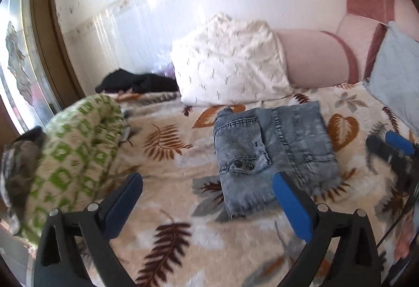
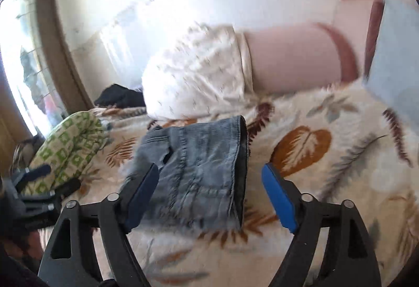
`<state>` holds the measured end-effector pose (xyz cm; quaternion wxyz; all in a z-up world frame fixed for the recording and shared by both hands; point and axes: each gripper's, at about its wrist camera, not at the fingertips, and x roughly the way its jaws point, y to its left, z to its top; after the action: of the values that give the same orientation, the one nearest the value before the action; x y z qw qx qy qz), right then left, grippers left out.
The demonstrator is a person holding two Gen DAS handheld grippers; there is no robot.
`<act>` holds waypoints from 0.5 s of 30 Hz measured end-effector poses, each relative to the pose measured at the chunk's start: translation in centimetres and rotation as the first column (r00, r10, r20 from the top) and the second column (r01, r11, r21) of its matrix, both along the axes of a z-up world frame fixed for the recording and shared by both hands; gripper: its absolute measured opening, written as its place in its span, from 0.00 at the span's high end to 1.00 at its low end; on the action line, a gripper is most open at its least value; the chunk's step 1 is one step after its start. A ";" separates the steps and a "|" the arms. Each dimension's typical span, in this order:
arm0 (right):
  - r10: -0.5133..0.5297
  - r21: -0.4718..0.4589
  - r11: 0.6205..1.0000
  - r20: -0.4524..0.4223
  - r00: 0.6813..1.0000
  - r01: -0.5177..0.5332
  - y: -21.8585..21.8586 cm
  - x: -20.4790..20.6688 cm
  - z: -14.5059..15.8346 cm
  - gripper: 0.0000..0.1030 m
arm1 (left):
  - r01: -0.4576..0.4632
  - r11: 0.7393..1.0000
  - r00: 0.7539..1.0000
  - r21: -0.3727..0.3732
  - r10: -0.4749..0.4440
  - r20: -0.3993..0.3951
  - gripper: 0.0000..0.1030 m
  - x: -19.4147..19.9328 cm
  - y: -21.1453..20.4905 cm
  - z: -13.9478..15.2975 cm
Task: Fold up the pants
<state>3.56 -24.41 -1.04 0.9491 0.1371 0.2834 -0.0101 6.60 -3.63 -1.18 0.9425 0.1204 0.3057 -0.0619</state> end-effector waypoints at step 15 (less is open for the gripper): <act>0.038 -0.008 0.999 0.087 0.995 -0.037 4.7 -7.1 3.6 0.19 | -0.016 1.000 0.997 -0.027 0.018 0.080 0.00 -5.3 3.3 4.7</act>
<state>-3.52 -19.73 2.60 0.9610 0.1291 0.2441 0.0130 1.28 -0.34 3.48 0.9560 0.1076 0.2675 -0.0532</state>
